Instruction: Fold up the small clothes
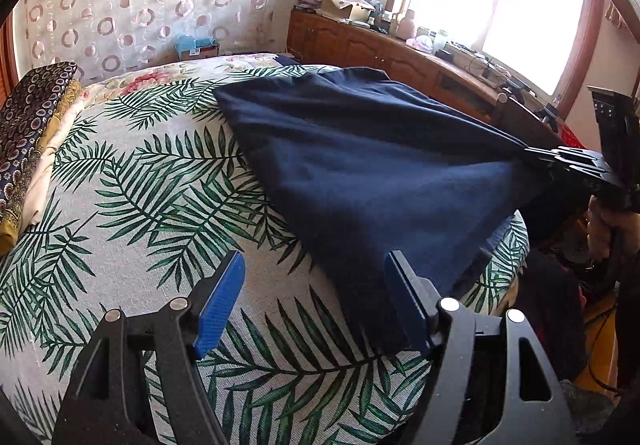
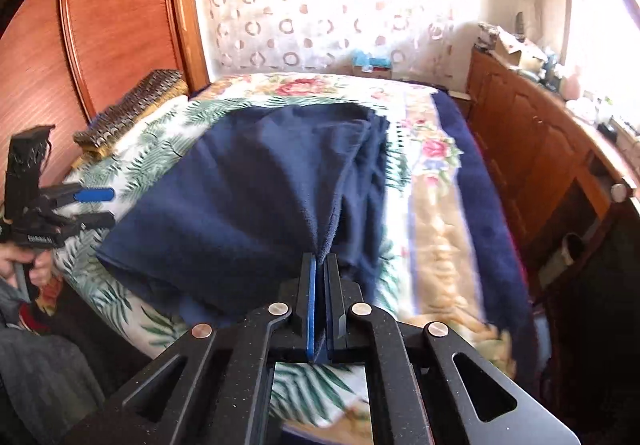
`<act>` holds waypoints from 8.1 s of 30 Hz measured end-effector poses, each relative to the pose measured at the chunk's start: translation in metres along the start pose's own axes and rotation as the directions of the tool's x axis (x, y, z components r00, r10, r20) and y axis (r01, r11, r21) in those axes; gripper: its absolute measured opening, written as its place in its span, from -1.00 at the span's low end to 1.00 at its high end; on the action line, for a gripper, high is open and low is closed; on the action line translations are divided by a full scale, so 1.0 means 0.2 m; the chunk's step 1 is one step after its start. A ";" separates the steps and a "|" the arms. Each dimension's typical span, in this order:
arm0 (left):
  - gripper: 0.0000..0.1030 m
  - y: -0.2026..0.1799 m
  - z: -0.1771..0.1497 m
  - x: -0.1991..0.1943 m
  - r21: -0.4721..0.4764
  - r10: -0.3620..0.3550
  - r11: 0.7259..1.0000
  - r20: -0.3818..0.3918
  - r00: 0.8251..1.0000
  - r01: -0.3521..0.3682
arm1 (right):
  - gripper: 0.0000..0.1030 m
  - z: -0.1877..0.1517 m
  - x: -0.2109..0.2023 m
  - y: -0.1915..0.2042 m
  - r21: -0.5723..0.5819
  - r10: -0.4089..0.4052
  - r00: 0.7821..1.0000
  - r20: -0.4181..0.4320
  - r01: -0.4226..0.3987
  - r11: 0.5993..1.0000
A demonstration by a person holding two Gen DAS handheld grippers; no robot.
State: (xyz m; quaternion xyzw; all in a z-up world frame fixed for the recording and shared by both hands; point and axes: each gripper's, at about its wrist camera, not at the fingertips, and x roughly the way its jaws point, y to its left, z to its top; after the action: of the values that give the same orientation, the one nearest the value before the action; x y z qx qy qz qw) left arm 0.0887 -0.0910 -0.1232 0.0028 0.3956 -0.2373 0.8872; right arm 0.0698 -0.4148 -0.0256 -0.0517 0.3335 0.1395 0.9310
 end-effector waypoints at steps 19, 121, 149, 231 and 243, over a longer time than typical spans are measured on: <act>-0.04 -0.02 0.01 -0.02 -0.030 -0.094 0.995 0.034 0.995 0.095 | -0.31 -0.06 0.20 0.02 0.091 -0.047 0.998 -0.048 0.051 0.995; -0.75 0.39 -0.05 -0.38 -0.111 0.041 0.993 0.005 0.999 -0.040 | -0.89 0.13 0.29 0.34 -0.061 0.302 0.951 0.059 -0.299 0.952; -0.75 0.86 0.54 0.06 -0.218 0.030 0.976 0.009 1.000 -0.027 | -0.88 0.73 1.03 0.25 -0.013 0.278 0.960 0.034 -0.278 0.961; -0.89 0.83 0.15 -0.03 -0.229 0.068 0.972 0.046 0.997 -0.055 | -0.86 0.62 1.04 0.20 0.058 0.218 0.976 0.005 -0.218 0.974; -0.14 0.83 0.18 -0.04 -0.234 0.092 0.969 0.047 0.995 -0.079 | -0.70 0.66 1.08 0.22 0.017 0.211 0.977 -0.022 -0.210 0.977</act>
State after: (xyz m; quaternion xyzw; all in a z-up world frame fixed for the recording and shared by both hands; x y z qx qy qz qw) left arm 0.1791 0.0522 -0.1219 -0.0907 0.3946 -0.1511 0.9018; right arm 0.2960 -0.2990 -0.0604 -0.0112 0.3491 0.2343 0.9073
